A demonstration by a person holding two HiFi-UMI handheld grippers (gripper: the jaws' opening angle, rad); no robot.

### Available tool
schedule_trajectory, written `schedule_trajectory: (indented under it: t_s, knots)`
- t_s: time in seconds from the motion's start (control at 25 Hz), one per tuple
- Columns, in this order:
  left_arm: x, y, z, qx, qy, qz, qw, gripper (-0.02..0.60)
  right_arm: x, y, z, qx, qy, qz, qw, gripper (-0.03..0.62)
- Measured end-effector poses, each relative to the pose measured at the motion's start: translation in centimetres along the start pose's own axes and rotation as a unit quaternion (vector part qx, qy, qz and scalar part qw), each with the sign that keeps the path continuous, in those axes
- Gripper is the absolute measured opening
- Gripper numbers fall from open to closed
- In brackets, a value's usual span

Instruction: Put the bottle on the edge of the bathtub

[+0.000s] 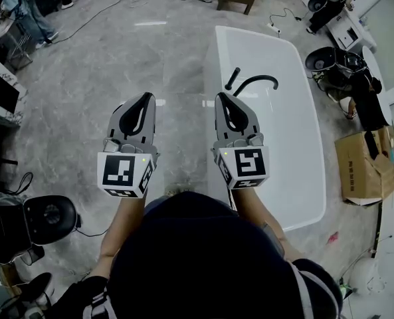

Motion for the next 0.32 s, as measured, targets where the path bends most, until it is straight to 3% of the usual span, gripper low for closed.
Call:
schedule_trajectory:
  t_s: [0.32]
  knots:
    - [1.2, -0.2, 0.2, 0.004, -0.008, 0.003, 1.0000, 0.031, 1.1, 1.1, 0.2, 0.005, -0.004, 0.009, 1.000, 0.032]
Point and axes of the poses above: the fingertips, and each gripper's own axes: y backward along the fingers, x to its right, z out of its underside, the point moved 3 cm from there along y, backward along the fingers, and after that the axes turned 8 degrees about y, right-handed, at the moved point
